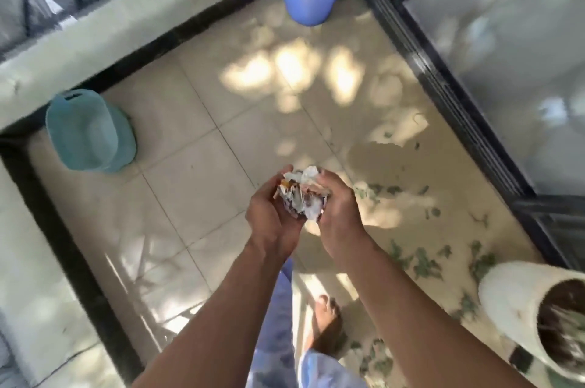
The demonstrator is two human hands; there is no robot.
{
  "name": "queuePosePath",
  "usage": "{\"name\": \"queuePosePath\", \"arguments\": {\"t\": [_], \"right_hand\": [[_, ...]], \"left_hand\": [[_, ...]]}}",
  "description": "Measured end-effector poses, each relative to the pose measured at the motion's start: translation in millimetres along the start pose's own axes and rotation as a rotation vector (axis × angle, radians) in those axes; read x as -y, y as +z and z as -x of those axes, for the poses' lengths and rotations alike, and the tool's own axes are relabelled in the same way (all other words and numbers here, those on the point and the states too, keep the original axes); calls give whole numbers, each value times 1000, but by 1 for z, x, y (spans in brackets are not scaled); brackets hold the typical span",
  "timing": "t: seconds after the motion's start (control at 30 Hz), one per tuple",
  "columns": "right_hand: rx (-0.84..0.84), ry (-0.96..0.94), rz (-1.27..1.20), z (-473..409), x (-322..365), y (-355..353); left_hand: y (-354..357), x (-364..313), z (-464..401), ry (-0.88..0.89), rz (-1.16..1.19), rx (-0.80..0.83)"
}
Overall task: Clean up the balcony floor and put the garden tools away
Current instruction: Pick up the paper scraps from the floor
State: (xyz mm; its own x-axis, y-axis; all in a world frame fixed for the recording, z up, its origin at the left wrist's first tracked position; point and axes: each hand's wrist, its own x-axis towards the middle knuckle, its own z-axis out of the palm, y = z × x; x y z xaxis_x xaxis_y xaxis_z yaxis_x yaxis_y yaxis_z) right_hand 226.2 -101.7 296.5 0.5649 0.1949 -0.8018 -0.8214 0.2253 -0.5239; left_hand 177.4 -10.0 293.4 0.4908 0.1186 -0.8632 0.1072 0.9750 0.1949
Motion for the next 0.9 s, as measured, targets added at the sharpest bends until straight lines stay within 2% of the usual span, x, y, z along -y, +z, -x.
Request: {"name": "queuePosePath", "arguments": {"t": [0.13, 0.23, 0.43, 0.53, 0.63, 0.8, 0.9], "right_hand": [[46, 42, 0, -44, 45, 49], [32, 83, 7, -70, 80, 81], [78, 34, 30, -143, 167, 154], [116, 21, -90, -185, 215, 185], [118, 53, -155, -221, 261, 202], [-6, 96, 5, -288, 322, 229], [-61, 91, 56, -315, 353, 246]], "left_hand": [[46, -59, -35, -85, -44, 61], [86, -109, -53, -133, -87, 48], [190, -193, -99, -65, -235, 100], [248, -218, -130, -68, -298, 128], [303, -239, -151, -51, -352, 67], [386, -267, -174, -22, -506, 169], [420, -282, -191, -38, -540, 151]]}}
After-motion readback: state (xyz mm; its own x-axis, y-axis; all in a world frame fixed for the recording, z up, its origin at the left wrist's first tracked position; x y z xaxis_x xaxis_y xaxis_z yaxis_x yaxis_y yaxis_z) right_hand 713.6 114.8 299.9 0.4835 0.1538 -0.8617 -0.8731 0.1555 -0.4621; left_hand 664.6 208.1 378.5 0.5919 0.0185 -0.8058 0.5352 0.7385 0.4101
